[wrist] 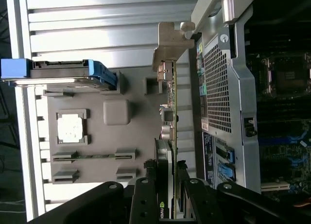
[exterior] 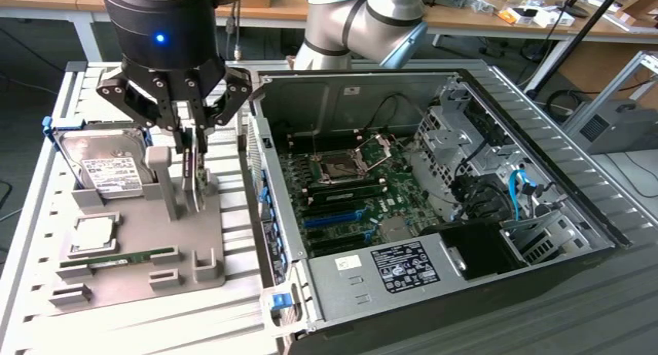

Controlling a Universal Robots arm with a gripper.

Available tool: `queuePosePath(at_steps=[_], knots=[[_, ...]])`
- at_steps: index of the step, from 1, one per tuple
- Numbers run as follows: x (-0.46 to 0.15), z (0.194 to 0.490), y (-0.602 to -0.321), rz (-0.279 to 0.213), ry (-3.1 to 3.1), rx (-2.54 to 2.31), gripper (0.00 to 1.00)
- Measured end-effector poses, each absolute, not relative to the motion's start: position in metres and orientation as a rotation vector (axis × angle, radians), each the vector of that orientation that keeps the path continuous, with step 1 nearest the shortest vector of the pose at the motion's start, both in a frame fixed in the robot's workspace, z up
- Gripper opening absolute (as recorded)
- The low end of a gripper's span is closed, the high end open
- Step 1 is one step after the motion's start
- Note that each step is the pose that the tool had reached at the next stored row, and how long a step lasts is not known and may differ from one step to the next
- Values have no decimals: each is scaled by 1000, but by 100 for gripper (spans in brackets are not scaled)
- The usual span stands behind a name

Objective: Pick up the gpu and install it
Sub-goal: 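Pick up the gpu and move the gpu toward the slot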

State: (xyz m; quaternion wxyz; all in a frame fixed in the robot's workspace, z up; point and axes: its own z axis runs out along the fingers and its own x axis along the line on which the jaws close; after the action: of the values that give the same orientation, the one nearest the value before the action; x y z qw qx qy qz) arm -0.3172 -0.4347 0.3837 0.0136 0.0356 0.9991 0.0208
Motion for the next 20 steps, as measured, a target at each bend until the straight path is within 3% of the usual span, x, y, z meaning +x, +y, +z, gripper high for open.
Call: queuePosePath(at_steps=[20], knots=[[-317, 417, -435, 65, 3112, 111, 27]])
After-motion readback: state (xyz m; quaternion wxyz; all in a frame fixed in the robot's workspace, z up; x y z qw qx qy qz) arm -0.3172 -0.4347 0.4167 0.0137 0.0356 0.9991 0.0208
